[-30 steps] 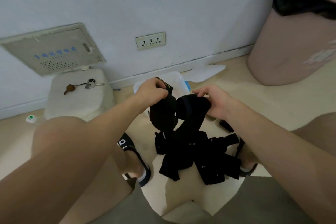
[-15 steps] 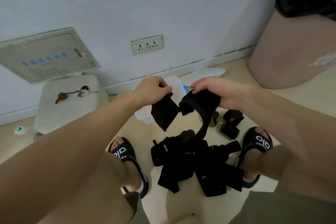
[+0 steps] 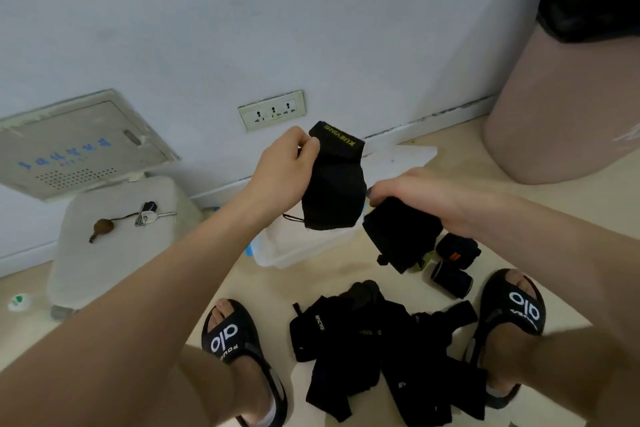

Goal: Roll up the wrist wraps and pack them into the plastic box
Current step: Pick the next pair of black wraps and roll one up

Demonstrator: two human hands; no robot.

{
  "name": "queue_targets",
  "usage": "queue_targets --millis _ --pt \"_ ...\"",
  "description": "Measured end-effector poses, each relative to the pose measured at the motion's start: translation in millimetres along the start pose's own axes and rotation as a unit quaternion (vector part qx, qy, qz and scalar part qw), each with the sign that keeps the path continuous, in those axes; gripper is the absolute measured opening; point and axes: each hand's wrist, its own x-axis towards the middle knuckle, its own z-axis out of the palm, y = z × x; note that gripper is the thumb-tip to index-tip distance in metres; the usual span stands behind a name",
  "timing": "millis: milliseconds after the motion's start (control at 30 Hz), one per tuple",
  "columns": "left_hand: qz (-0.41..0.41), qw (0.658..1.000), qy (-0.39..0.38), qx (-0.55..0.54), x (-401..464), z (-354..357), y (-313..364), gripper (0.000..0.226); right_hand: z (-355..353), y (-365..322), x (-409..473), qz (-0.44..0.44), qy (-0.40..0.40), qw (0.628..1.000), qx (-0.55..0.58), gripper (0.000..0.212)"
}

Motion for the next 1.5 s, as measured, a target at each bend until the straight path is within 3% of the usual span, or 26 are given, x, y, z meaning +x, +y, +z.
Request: queue_targets --millis 133,300,433,567,667,800,900,967,1067,1167,1233,1333,1500 --pt "-0.009 0.996 0.041 -0.083 7 0 11 0.028 4 -19 14 0.009 -0.044 0.998 -0.035 0.042" --pt "-0.008 0.994 0.063 -0.089 9 3 14 0.028 0 -40 9 -0.036 -0.069 0.983 0.165 0.052" --pt "-0.012 0.995 0.053 -0.085 11 1 15 0.029 7 -38 1 -0.130 0.017 0.984 0.117 0.037" --pt "0.018 0.997 0.057 -0.047 15 -10 14 0.030 8 -32 -2 -0.121 0.020 0.988 0.095 0.016" --pt "0.007 0.990 0.106 -0.089 20 -24 15 0.024 7 -31 2 -0.101 0.015 0.995 0.004 0.028" --pt "-0.039 0.957 0.118 -0.262 21 -36 18 0.019 3 -18 3 -0.075 0.011 0.987 -0.140 0.040" --pt "-0.036 0.929 0.098 -0.354 19 -39 26 0.018 -3 -12 1 -0.059 -0.009 0.973 -0.221 0.032" --pt "-0.051 0.895 0.094 -0.432 19 -42 31 0.020 -9 -11 -2 -0.046 -0.015 0.961 -0.273 0.050" --pt "-0.084 0.860 0.071 -0.498 17 -45 37 0.023 -24 -12 -5 -0.062 0.051 0.953 -0.294 0.052" --pt "-0.107 0.861 0.033 -0.496 13 -45 42 0.032 -34 -16 -9 -0.139 0.149 0.956 -0.211 0.014" --pt "-0.114 0.871 0.004 -0.478 11 -43 43 0.035 -34 -22 -12 -0.176 0.184 0.962 -0.101 0.018" --pt "-0.129 0.871 -0.026 -0.473 10 -42 42 0.036 -24 -30 -16 -0.202 0.167 0.965 0.002 0.029" --pt "-0.124 0.858 -0.053 -0.496 4 -39 49 0.041 3 -33 -17 -0.245 0.083 0.965 -0.047 0.041"
